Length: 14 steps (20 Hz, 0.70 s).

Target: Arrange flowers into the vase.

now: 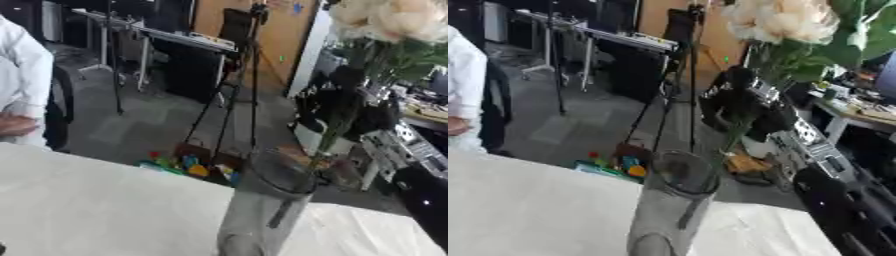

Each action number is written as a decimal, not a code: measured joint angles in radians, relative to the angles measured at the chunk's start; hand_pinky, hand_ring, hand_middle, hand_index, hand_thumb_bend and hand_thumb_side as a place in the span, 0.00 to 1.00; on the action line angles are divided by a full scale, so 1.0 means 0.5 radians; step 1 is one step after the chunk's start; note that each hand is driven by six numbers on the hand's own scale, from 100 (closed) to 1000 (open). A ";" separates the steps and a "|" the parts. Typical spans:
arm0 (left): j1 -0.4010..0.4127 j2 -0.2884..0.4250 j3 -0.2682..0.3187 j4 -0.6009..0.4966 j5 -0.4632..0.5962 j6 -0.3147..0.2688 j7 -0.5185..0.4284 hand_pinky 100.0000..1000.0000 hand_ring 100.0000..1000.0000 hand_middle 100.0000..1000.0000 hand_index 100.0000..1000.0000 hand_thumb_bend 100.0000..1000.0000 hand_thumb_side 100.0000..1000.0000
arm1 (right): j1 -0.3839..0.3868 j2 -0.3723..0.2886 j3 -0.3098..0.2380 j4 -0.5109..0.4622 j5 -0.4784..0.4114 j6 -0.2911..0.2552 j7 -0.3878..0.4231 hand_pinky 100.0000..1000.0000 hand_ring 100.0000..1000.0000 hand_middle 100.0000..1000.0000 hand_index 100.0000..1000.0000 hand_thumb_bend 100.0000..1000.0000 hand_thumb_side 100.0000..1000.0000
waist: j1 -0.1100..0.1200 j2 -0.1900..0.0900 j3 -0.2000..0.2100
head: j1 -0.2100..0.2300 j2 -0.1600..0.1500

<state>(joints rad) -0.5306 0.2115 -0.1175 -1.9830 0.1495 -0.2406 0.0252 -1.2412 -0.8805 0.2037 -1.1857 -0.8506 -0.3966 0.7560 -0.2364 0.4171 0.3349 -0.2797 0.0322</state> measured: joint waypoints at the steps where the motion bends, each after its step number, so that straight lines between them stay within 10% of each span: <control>1: -0.002 0.000 0.002 0.000 0.000 0.001 0.001 0.68 0.63 0.86 0.92 0.26 0.99 | 0.000 0.002 0.000 0.000 -0.011 0.000 0.000 0.00 0.32 0.00 0.15 0.00 0.78 | 0.000 0.002 0.001 | 0.000 0.000; 14: -0.013 -0.001 0.009 0.000 0.000 0.005 0.006 0.68 0.63 0.86 0.92 0.25 0.99 | 0.000 0.013 0.001 0.008 -0.123 0.001 0.001 0.00 0.40 0.10 0.26 0.03 0.82 | 0.000 0.016 0.011 | -0.007 -0.022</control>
<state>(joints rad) -0.5373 0.2109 -0.1128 -1.9830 0.1495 -0.2381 0.0281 -1.2411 -0.8738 0.2042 -1.1819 -0.9123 -0.3963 0.7563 -0.2364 0.4250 0.3403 -0.2833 0.0212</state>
